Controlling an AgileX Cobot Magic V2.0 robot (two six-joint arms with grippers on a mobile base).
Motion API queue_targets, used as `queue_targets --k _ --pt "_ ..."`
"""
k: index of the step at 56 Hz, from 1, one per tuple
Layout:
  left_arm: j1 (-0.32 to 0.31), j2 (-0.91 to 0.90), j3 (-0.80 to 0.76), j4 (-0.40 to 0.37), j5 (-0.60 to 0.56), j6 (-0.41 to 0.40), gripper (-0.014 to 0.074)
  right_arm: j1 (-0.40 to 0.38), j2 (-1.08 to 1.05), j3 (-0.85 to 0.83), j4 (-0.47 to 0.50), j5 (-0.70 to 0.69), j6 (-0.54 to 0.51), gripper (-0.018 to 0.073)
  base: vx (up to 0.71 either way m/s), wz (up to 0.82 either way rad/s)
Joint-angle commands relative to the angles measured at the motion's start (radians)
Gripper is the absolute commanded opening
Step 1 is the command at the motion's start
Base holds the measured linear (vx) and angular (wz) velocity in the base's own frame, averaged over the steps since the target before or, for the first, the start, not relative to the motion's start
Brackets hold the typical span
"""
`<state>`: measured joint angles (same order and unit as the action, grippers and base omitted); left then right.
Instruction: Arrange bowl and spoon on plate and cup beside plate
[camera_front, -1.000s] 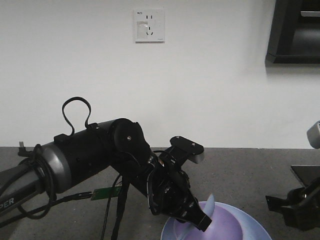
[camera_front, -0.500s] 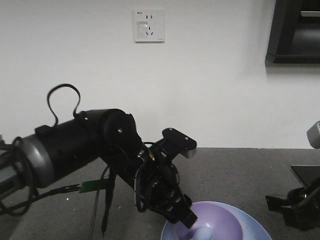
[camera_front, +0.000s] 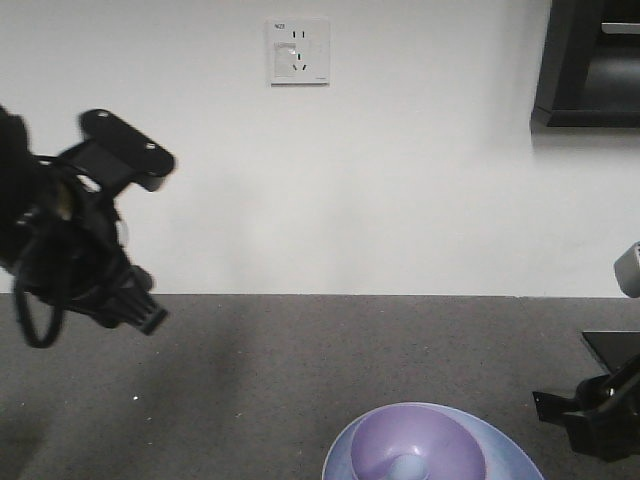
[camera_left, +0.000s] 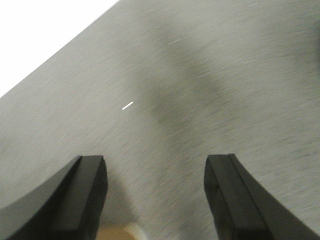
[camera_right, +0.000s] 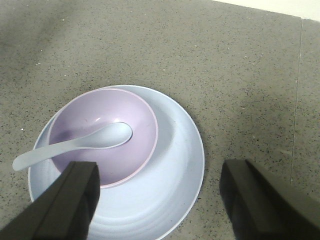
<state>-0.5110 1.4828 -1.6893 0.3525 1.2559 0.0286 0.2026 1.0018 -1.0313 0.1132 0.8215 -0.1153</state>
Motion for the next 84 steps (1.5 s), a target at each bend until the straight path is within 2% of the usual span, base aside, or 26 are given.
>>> queue_targets --k 1,7,18,26,40,46,55,64,72,80,84 --pt "0.084 -0.081 0.040 0.034 -0.002 -0.013 0.0545 0.000 -0.014 -0.029 -0.004 -0.069 -0.003 0.0546 0.00 0.00" --pt "0.176 -0.111 0.125 0.019 -0.003 -0.013 0.0545 0.000 -0.014 -0.029 -0.003 -0.073 -0.003 0.0546 0.00 0.00" --pt "0.260 -0.114 0.291 0.023 -0.020 -0.013 0.0545 0.000 -0.014 -0.029 -0.003 -0.077 0.019 0.0546 0.00 0.00" --pt "0.295 -0.114 0.394 0.019 -0.082 -0.035 0.0545 0.000 -0.014 -0.029 -0.003 -0.076 0.019 0.0546 0.00 0.00" --pt "0.307 -0.114 0.523 -0.012 -0.195 -0.029 0.0512 0.000 -0.014 -0.029 -0.001 -0.076 0.019 0.0546 0.00 0.00" --pt "0.307 -0.114 0.539 -0.030 -0.218 -0.029 0.0404 0.000 -0.014 -0.029 0.000 -0.073 0.019 0.0546 0.00 0.00" --pt "0.307 -0.114 0.539 -0.031 -0.227 -0.012 0.0008 0.000 -0.014 -0.029 0.000 -0.073 0.020 0.0546 0.00 0.00" --pt "0.306 -0.116 0.521 -0.041 -0.230 0.001 -0.0008 0.000 -0.014 -0.029 0.000 -0.071 0.020 0.0546 0.00 0.00" --pt "0.305 -0.118 0.433 -0.140 -0.188 0.044 -0.0006 0.000 -0.014 -0.029 0.000 -0.068 0.020 0.0546 0.00 0.00" --pt "0.300 -0.118 0.289 -0.359 -0.167 0.123 -0.0003 0.000 -0.014 -0.029 0.000 -0.065 0.020 0.0546 0.00 0.00" --pt "0.273 -0.112 0.219 -0.457 -0.170 0.174 -0.0001 0.000 -0.014 -0.029 0.000 -0.065 0.020 0.0546 0.00 0.00"
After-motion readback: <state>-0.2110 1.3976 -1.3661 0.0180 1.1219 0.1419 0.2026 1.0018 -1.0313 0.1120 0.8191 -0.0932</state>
